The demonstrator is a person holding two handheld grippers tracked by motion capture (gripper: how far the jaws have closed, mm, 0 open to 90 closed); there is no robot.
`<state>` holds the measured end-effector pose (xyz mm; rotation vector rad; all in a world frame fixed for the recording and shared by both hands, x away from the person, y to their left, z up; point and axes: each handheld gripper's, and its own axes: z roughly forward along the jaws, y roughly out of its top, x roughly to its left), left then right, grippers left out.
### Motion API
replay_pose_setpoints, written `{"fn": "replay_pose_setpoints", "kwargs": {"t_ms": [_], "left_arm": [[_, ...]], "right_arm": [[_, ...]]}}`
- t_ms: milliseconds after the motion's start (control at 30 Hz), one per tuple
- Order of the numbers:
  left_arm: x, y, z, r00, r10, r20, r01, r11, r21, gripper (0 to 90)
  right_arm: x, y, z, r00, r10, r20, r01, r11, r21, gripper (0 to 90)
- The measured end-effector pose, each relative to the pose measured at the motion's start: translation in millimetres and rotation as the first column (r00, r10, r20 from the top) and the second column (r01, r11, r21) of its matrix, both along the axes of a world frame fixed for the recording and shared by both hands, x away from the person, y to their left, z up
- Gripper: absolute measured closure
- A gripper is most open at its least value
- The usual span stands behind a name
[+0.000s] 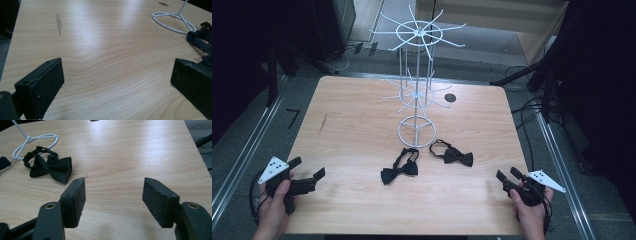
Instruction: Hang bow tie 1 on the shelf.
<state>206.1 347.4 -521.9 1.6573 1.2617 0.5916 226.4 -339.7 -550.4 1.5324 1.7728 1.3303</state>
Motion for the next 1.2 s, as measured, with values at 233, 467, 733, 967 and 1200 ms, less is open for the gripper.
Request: {"fn": "replay_pose_setpoints", "kwargs": {"t_ms": [233, 467, 733, 967, 1200], "left_arm": [[0.2, 1.3, -0.1, 1.0, 0.0, 0.0, 0.0, 1.0, -0.01, 0.0], [1.7, 1.1, -0.3, 0.9998, -0.012, -0.013, 0.012, 0.9999, -0.013, 0.0], [1.8, 0.9, -0.4, 0.9998, -0.017, -0.012, 0.017, 0.9998, -0.009, 0.0], [2.1, 0.8, -0.4, 0.9997, -0.019, -0.014, 0.018, 0.9998, -0.008, 0.0], [2.0, 0.9, -0.3, 0.9997, -0.02, -0.013, 0.02, 0.9998, -0.006, 0.0]], "right_arm": [[0.2, 14.5, 6.2, 0.9994, 0.027, 0.022, -0.026, 0.9994, -0.023, 40.3], [1.5, 37.3, 14.3, 0.997, 0.067, 0.038, -0.066, 0.9972, -0.034, 40.8], [6.5, 68.4, 22.7, 0.989, 0.141, 0.044, -0.139, 0.9893, -0.044, 40.3], [7.3, 87.9, 23.7, 0.9806, 0.19, 0.046, -0.186, 0.9791, -0.082, 40.6], [10.0, 97.6, 25.6, 0.9813, 0.188, 0.043, -0.184, 0.9797, -0.081, 40.8]]}}
